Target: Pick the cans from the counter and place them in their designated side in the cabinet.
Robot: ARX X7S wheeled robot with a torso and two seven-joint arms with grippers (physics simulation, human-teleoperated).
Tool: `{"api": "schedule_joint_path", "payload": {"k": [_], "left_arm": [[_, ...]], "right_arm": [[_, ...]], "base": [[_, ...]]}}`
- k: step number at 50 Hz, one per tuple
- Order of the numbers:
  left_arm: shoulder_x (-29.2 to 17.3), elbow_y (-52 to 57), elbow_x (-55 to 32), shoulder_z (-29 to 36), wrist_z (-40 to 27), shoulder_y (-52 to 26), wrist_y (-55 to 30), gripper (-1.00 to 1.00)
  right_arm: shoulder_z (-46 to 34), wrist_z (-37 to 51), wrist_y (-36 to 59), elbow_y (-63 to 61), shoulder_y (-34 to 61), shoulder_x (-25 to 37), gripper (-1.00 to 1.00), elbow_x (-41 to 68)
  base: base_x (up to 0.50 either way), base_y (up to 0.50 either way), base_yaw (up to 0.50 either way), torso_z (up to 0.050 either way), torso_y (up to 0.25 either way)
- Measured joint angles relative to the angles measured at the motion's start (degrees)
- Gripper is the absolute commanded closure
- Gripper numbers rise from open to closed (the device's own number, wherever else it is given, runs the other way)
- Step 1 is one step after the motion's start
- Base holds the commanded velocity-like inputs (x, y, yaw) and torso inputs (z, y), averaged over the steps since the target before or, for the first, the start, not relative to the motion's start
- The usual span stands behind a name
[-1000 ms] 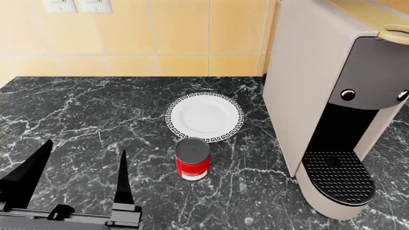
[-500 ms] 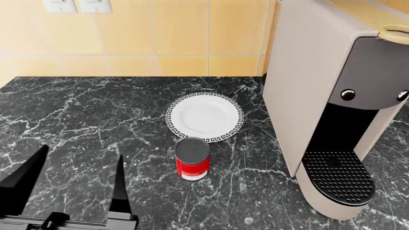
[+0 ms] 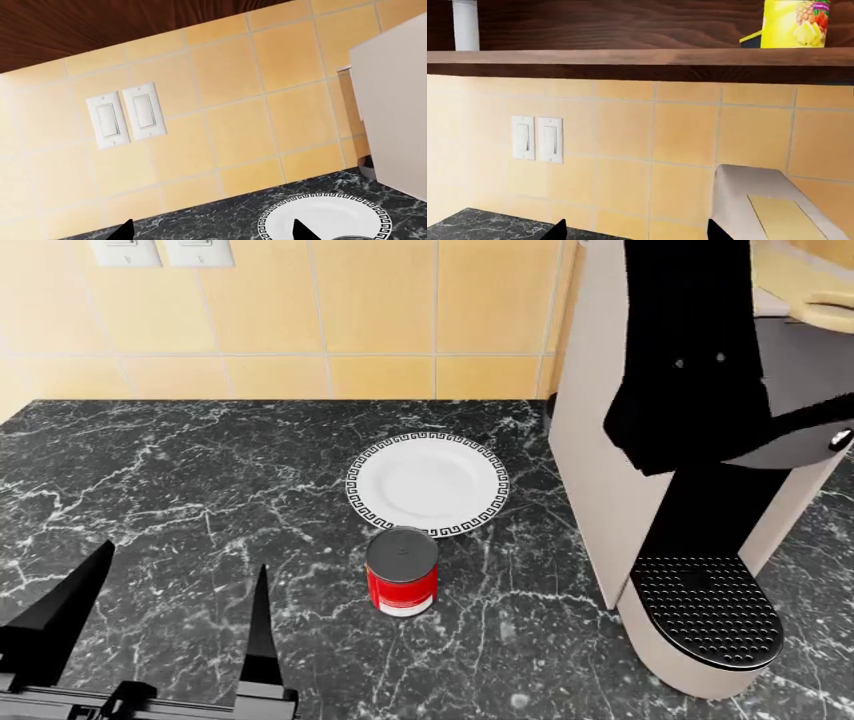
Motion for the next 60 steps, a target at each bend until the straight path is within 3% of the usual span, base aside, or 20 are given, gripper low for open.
{"api": "schedule_joint_path", "payload": {"k": [27,44,60], "left_arm": [[0.17,0.0,-0.69,0.83,0.0,-1.23,0.14,-1.0],[0.29,0.0,-0.57,0.32,0.0,-0.37,0.07,-1.0],[0.62,0.0,-0.77,-0.96,0.0,0.88,-0.41,-1.0]], "right_arm": [[-4.26,-9.52,-4.52,-9.4,-20.75,-0.52,-1.0,-11.84],[1.4,-13.42,1.67,-11.16,-45.69,-5.28,-1.0,-26.63],[1.61,-19.37,4.08,-10.27,-59.14,-7.13,-1.0,-37.11]], "base": [[0.0,0.0,0.0,0.0,0.0],[0.0,0.0,0.0,0.0,0.0],[0.0,0.0,0.0,0.0,0.0]]}}
